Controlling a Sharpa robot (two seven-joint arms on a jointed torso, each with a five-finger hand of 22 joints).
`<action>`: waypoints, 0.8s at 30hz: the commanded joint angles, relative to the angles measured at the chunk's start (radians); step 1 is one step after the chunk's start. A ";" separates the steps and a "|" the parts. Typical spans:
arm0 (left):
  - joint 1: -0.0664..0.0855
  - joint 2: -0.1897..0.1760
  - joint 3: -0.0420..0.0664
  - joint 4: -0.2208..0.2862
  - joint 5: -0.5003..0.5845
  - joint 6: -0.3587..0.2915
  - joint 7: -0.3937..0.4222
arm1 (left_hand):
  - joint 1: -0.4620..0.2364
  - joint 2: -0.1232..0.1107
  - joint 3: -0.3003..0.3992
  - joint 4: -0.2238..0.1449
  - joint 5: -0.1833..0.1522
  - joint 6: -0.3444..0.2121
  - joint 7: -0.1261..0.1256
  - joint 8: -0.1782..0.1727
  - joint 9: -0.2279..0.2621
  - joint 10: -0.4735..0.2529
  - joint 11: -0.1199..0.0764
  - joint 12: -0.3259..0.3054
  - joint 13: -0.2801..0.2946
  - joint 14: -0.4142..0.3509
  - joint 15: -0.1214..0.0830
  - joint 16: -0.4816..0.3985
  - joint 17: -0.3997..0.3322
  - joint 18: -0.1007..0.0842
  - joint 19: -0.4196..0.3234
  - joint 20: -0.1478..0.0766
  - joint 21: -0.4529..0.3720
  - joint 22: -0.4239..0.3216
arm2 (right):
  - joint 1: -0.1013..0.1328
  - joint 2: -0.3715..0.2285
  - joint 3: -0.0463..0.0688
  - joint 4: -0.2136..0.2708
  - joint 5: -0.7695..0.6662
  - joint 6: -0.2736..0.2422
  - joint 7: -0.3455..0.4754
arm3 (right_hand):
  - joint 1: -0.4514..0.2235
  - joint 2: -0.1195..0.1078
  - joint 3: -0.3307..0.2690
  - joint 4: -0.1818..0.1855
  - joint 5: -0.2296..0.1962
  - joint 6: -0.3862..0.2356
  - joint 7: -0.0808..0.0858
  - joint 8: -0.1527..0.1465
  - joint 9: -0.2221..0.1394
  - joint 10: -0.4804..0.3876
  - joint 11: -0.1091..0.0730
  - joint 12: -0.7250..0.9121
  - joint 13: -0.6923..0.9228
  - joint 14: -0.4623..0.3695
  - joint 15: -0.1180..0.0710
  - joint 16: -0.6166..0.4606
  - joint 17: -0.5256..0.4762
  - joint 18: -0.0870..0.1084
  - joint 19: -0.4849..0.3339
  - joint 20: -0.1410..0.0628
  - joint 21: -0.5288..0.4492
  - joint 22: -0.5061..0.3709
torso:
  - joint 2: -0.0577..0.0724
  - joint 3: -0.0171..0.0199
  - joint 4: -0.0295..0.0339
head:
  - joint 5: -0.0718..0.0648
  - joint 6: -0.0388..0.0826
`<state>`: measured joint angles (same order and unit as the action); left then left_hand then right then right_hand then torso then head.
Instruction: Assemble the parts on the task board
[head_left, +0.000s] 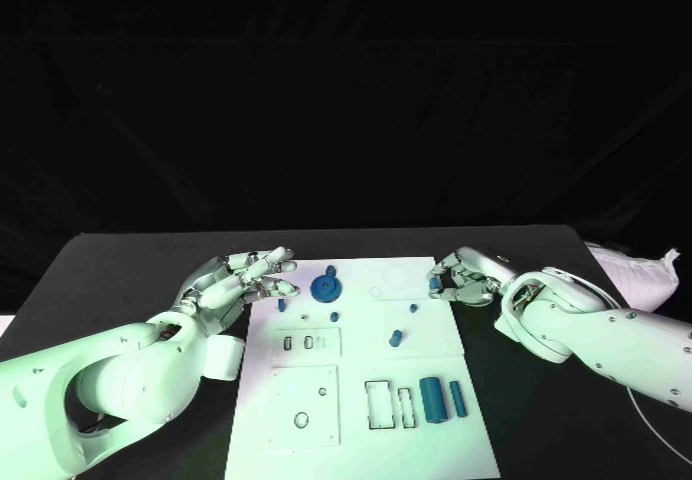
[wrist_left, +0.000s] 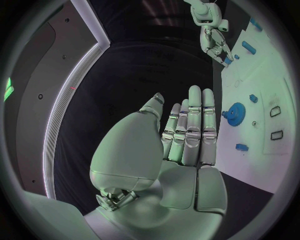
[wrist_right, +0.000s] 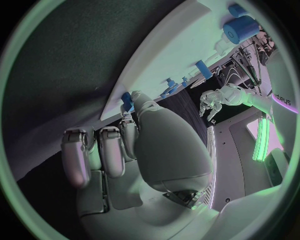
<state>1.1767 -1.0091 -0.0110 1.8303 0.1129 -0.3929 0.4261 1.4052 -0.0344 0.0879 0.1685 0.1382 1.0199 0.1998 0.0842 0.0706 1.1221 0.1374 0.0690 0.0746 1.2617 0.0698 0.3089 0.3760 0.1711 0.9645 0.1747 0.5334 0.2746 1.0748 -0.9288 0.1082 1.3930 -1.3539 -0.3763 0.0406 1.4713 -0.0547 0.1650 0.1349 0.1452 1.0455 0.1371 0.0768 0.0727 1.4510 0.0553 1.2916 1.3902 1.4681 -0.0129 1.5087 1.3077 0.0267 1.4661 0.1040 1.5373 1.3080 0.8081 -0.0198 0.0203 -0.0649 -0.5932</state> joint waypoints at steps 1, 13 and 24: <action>0.000 0.002 0.000 0.001 0.001 0.017 0.003 | 0.001 0.007 -0.002 -0.006 -0.005 -0.002 0.004 -0.005 -0.001 -0.004 0.002 -0.005 -0.001 -0.010 0.001 0.000 0.001 0.007 -0.007 0.003 0.005 0.001 | -0.001 0.000 0.000 -0.001 -0.013 0.017 0.000 | -0.001 0.007 0.006 -0.002 -0.006 0.009 0.001 0.003 0.001 0.007 -0.004 0.003 -0.014 0.075 -0.007 0.004 0.132 -0.011 0.054 -0.008 0.007 0.199 | 0.000 0.0005 -0.0003 | -0.001 0.000; 0.000 0.003 0.000 0.000 0.001 0.016 0.004 | 0.002 0.008 -0.001 -0.008 -0.005 -0.002 0.004 -0.005 -0.001 -0.004 0.002 -0.005 -0.001 -0.011 0.001 -0.001 0.003 0.008 -0.009 0.003 0.006 0.002 | -0.001 -0.002 0.000 0.002 0.001 -0.017 0.007 | -0.006 0.036 0.032 -0.015 -0.030 0.112 -0.039 0.044 0.019 0.018 -0.036 0.021 0.001 0.077 -0.029 0.007 0.139 -0.012 0.057 -0.024 0.008 0.203 | 0.000 0.0010 0.0002 | -0.001 -0.003; 0.000 0.003 0.000 -0.005 0.001 0.014 0.004 | 0.002 0.008 -0.001 -0.008 -0.005 -0.002 0.004 -0.005 -0.001 -0.004 0.002 -0.005 -0.001 -0.011 0.001 -0.001 0.003 0.008 -0.009 0.003 0.006 0.002 | 0.018 -0.012 0.006 0.051 0.014 -0.049 -0.032 | -0.028 0.050 0.032 -0.023 -0.079 0.156 -0.069 0.073 0.035 0.028 -0.063 0.033 0.012 0.079 -0.053 0.010 0.148 -0.013 0.062 -0.049 0.011 0.209 | -0.003 -0.0019 0.0072 | 0.001 -0.006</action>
<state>1.1766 -1.0078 -0.0112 1.8251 0.1129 -0.3930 0.4250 1.4051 -0.0344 0.0879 0.1685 0.1382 1.0199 0.1998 0.0842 0.0706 1.1221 0.1374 0.0691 0.0747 1.2580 0.0734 0.3089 0.3783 0.1711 0.9609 0.1784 0.5333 0.2759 1.0900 -0.9409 0.1135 1.4320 -1.3437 -0.4074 0.0320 1.4395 -0.0207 0.1962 0.1085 0.0690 1.1391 0.1220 0.1203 0.0859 1.4509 0.0158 1.3224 1.3886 1.4650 -0.0590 1.5125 1.3074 0.0285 1.4679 0.0625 1.5414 1.3077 0.8067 -0.0198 0.0244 -0.0648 -0.5987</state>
